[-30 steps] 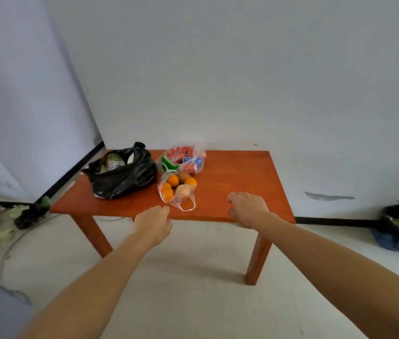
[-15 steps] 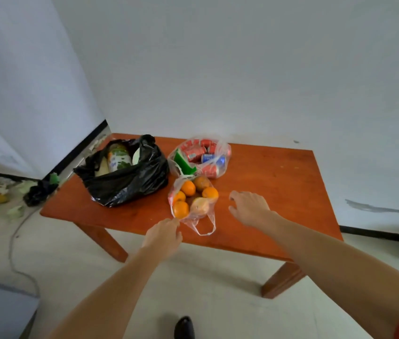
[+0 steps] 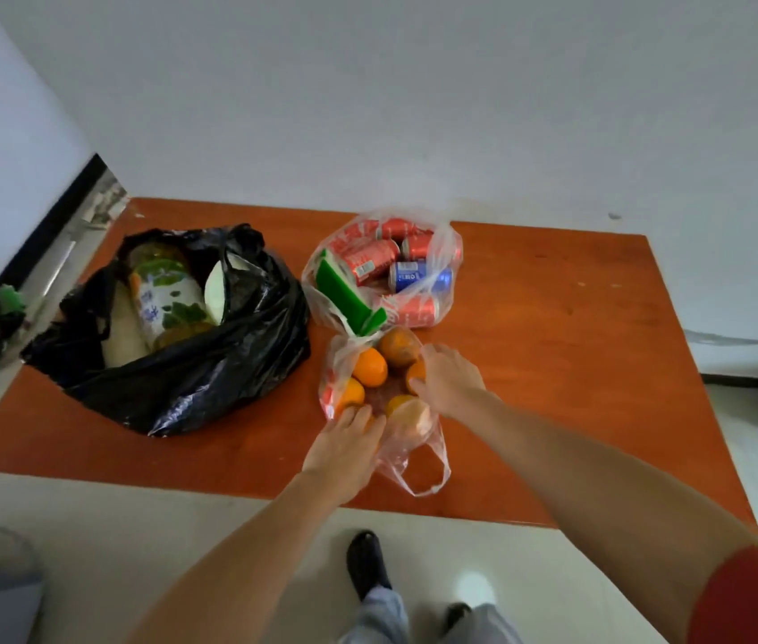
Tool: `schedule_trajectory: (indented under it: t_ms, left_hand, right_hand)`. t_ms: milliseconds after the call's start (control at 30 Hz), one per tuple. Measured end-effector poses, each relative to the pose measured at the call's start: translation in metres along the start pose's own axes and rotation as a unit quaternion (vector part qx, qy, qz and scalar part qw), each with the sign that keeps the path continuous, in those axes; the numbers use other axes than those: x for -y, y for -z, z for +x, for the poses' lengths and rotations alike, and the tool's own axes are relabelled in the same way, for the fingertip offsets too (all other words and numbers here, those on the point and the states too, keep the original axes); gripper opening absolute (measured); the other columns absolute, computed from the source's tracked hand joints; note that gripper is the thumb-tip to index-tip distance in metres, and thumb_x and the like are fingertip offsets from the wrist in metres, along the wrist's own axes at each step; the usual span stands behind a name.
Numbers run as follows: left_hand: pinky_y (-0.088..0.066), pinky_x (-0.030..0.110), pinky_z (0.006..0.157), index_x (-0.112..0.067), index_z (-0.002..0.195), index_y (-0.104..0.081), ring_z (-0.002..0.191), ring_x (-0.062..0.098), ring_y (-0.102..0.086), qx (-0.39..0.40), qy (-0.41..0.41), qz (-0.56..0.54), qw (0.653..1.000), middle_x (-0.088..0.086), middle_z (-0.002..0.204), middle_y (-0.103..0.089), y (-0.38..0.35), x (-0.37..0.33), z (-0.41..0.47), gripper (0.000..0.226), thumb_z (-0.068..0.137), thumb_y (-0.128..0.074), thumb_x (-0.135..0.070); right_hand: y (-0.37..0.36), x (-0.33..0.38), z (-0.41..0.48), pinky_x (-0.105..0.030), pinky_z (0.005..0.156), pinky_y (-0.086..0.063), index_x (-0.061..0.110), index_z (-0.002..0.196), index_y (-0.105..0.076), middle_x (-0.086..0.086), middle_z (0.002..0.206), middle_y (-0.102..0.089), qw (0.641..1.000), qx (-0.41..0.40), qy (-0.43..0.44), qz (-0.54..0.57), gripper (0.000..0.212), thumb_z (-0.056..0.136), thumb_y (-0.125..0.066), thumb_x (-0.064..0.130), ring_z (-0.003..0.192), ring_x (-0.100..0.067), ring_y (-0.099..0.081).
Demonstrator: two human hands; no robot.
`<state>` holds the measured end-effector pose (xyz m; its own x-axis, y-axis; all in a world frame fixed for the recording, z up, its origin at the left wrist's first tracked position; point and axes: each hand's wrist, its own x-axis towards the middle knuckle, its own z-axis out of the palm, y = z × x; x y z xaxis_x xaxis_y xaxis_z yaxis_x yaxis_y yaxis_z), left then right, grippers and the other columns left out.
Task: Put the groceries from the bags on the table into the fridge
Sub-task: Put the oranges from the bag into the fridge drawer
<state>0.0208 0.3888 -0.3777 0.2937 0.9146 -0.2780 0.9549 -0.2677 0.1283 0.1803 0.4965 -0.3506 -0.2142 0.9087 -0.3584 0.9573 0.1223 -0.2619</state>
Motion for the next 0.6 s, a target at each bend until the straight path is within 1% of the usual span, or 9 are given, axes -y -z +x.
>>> schedule_trajectory:
  t_ms: [67,167,267,333,433,500,533,600]
  left_hand:
    - [-0.031,0.040,0.112,-0.018,0.146,-0.028,0.140,0.025,-0.026,0.011,-0.009,0.012,1.000,0.007,0.149,-0.030,-0.007,0.009,0.007,0.061,0.094,-0.055,-0.033]
    - [-0.030,0.042,0.113,-0.021,0.145,-0.028,0.140,0.024,-0.022,0.021,-0.020,0.011,1.000,0.005,0.149,-0.029,-0.015,0.020,0.012,0.064,0.091,-0.059,-0.031]
    - [-0.033,0.041,0.111,-0.023,0.139,-0.033,0.137,0.023,-0.025,0.026,-0.017,0.008,0.999,0.003,0.144,-0.031,-0.018,0.021,0.014,0.063,0.086,-0.066,-0.026]
    - [-0.035,0.039,0.109,-0.023,0.138,-0.033,0.135,0.023,-0.027,0.029,0.001,-0.002,1.000,0.003,0.142,-0.031,-0.017,0.017,0.015,0.064,0.084,-0.068,-0.024]
    - [-0.041,0.038,0.104,-0.021,0.141,-0.031,0.134,0.025,-0.031,0.021,0.036,-0.037,0.998,0.004,0.141,-0.029,-0.007,0.010,0.016,0.066,0.086,-0.067,-0.031]
    - [-0.048,0.036,0.098,-0.022,0.141,-0.031,0.134,0.027,-0.032,0.001,0.057,-0.056,0.997,0.005,0.144,-0.027,0.003,0.007,0.019,0.066,0.086,-0.065,-0.036]
    - [-0.050,0.036,0.094,-0.022,0.141,-0.032,0.135,0.029,-0.032,-0.013,0.068,-0.064,0.996,0.006,0.146,-0.025,0.008,0.006,0.022,0.066,0.086,-0.065,-0.038]
    - [-0.053,0.037,0.088,-0.021,0.141,-0.033,0.130,0.031,-0.039,-0.041,0.093,-0.075,0.992,0.009,0.143,-0.029,0.023,0.004,0.027,0.069,0.084,-0.064,-0.045]
  right_hand:
    - [-0.011,-0.001,0.015,-0.043,0.096,-0.043,0.013,0.141,-0.040,-0.011,0.136,-0.047,0.999,0.030,-0.023,0.000,0.063,0.088,-0.062,0.039,0.126,-0.034,-0.045]
    - [-0.026,-0.007,0.031,-0.042,0.096,-0.043,0.013,0.138,-0.043,-0.013,0.135,-0.050,0.997,0.058,-0.048,0.012,0.068,0.083,-0.067,0.045,0.125,-0.035,-0.047]
    - [-0.030,-0.016,0.040,-0.038,0.086,-0.045,0.014,0.126,-0.052,-0.011,0.125,-0.059,0.995,0.074,-0.055,0.048,0.062,0.078,-0.070,0.048,0.115,-0.035,-0.055]
    - [-0.029,-0.020,0.043,-0.037,0.080,-0.046,0.016,0.117,-0.057,-0.010,0.118,-0.063,0.994,0.087,-0.039,0.048,0.055,0.075,-0.072,0.048,0.109,-0.034,-0.059]
    - [-0.023,-0.026,0.044,-0.036,0.077,-0.050,0.018,0.107,-0.060,-0.009,0.108,-0.066,0.996,0.079,-0.015,0.048,0.048,0.073,-0.071,0.049,0.101,-0.033,-0.062]
    - [-0.015,-0.032,0.042,-0.038,0.079,-0.052,0.018,0.112,-0.059,-0.008,0.106,-0.067,0.995,0.056,-0.005,0.078,0.053,0.073,-0.072,0.051,0.099,-0.032,-0.063]
    - [-0.009,-0.035,0.041,-0.039,0.080,-0.052,0.017,0.117,-0.057,-0.008,0.108,-0.066,0.995,0.043,0.002,0.092,0.057,0.074,-0.072,0.052,0.100,-0.031,-0.063]
    - [0.004,-0.041,0.038,-0.039,0.084,-0.050,0.015,0.125,-0.052,-0.008,0.115,-0.063,0.994,0.020,0.021,0.107,0.061,0.079,-0.071,0.049,0.104,-0.030,-0.061]
